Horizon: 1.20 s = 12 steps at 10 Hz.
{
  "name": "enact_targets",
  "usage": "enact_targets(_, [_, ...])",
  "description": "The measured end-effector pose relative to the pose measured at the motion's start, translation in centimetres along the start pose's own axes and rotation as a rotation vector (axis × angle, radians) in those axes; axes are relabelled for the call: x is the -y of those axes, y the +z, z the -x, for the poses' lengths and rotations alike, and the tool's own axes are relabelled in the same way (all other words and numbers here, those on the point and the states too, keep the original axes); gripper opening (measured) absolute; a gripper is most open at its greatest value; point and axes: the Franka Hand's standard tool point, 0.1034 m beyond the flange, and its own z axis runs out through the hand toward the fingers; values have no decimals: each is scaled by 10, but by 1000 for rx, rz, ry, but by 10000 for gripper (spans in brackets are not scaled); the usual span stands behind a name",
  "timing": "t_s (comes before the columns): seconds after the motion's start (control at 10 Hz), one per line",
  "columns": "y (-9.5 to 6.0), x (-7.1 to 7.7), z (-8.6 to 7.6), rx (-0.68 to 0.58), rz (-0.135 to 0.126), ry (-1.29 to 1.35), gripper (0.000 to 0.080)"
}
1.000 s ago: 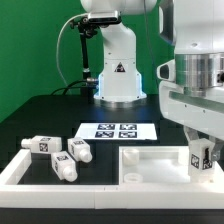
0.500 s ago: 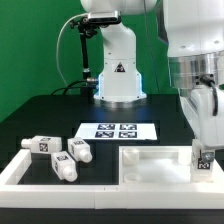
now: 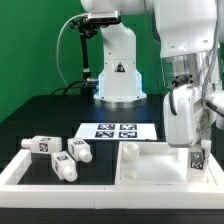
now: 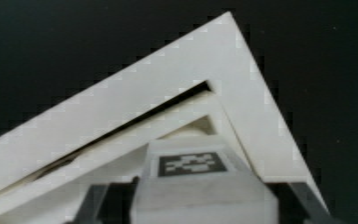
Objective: Assemble one leg
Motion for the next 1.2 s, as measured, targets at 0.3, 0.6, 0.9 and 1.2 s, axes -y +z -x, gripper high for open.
enact_targets(0.3, [1, -1, -1, -10, -3, -46, 305])
enact_targets(0.6, [-6, 0, 4, 0, -11, -72, 510])
enact_targets(0.9, [-52, 10, 19, 51, -54, -133, 642])
enact_targets(1.2, [-51, 10, 18, 50, -54, -133, 648])
